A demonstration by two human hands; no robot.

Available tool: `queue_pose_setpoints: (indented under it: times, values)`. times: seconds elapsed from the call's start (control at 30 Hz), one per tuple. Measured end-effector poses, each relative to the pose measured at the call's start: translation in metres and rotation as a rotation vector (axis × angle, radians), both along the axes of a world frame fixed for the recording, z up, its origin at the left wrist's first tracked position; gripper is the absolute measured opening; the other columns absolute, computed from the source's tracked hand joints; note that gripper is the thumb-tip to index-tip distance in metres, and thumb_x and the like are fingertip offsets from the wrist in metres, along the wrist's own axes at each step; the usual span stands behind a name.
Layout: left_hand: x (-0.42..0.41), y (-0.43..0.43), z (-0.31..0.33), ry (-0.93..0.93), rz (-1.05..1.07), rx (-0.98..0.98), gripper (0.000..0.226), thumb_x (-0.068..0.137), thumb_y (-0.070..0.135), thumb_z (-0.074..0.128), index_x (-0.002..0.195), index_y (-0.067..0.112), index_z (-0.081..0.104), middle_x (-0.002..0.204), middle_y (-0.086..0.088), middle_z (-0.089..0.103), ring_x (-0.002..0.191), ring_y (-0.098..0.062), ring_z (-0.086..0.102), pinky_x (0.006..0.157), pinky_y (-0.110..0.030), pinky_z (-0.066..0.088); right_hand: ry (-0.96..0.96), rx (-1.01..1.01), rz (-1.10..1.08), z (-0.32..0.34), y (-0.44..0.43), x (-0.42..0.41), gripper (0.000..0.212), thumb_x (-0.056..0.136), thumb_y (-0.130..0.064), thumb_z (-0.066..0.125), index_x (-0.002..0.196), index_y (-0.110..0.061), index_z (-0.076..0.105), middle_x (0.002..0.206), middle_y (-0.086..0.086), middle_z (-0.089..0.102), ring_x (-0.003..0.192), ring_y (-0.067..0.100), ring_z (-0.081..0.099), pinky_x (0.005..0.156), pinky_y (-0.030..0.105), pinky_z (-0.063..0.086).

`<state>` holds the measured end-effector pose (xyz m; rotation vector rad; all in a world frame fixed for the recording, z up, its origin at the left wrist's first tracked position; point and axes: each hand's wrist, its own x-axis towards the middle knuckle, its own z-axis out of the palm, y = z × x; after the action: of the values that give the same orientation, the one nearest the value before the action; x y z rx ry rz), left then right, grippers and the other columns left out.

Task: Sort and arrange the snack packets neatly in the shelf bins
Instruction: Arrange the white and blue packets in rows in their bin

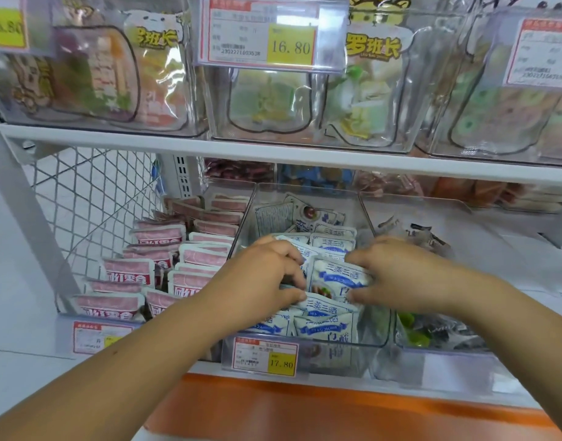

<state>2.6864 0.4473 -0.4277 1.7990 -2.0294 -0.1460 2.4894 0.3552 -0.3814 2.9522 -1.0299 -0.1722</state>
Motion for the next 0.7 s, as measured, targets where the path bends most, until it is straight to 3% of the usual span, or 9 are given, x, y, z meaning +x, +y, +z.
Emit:
queue_pose_setpoints:
  times: [0.03,0.1,0.17,0.27,0.43,0.6,0.7]
  values:
    - [-0.001,0.000,0.001,0.000,-0.002,0.001,0.015,0.084,0.043,0.070,0.095,0.035,0.074,0.114,0.022,0.053,0.111,0.000,0.037,0.095,-0.025,0.035,0.009,-0.009,0.010,0.001,0.004,0.001,0.037,0.085,-0.055,0.059,0.107,-0.025,0.057,0.098,-0.002,0.065,0.096,0.015,0.055,0.077,0.029,0.046]
    - [-0.001,0.000,0.002,-0.012,0.000,0.002,0.018,0.084,0.044,0.070,0.098,0.035,0.074,0.118,0.019,0.053,0.115,-0.003,0.037,0.094,-0.023,0.034,-0.099,0.041,0.014,0.007,0.011,0.002,0.036,0.086,-0.054,0.059,0.112,-0.029,0.058,0.101,-0.009,0.066,0.091,0.010,0.055,0.073,0.025,0.045]
    - [-0.001,-0.001,0.002,-0.014,0.001,0.012,0.020,0.083,0.044,0.070,0.100,0.034,0.074,0.123,0.016,0.053,0.118,-0.003,0.036,0.093,-0.022,0.032,-0.092,0.040,0.049,0.010,0.010,0.005,0.026,0.088,-0.047,0.061,0.086,-0.021,0.058,0.080,-0.005,0.061,0.073,0.011,0.053,0.062,0.027,0.040]
    - [0.001,-0.002,0.002,-0.002,-0.020,0.031,0.024,0.081,0.047,0.071,0.100,0.032,0.073,0.122,0.016,0.054,0.117,-0.002,0.036,0.094,-0.021,0.032,0.053,-0.014,0.070,0.007,0.006,0.014,0.038,0.089,-0.036,0.064,0.065,-0.015,0.042,0.061,0.000,0.046,0.057,0.012,0.041,0.053,0.029,0.033]
    - [0.001,-0.002,0.004,-0.071,-0.036,0.087,0.037,0.083,0.053,0.066,0.112,0.031,0.070,0.125,0.017,0.048,0.117,-0.002,0.032,0.091,-0.019,0.029,0.243,-0.036,0.072,-0.001,0.000,0.033,0.029,0.087,-0.030,0.063,0.069,-0.016,0.046,0.065,-0.001,0.045,0.062,0.018,0.043,0.050,0.028,0.031]
    - [0.001,-0.002,0.008,-0.061,-0.058,0.160,0.030,0.088,0.049,0.062,0.110,0.031,0.071,0.135,0.014,0.043,0.123,-0.004,0.027,0.098,-0.022,0.028,0.155,0.205,0.075,0.002,-0.007,0.039,0.024,0.084,-0.039,0.065,0.084,-0.017,0.057,0.073,-0.002,0.059,0.066,0.017,0.053,0.059,0.034,0.044]
    - [0.003,-0.003,0.009,-0.026,-0.047,0.200,0.025,0.091,0.042,0.060,0.108,0.028,0.071,0.141,0.015,0.040,0.128,-0.005,0.024,0.094,-0.016,0.021,0.292,0.044,0.100,0.002,-0.010,0.044,0.031,0.082,-0.044,0.069,0.082,-0.018,0.053,0.090,0.000,0.056,0.081,0.019,0.054,0.067,0.033,0.047]
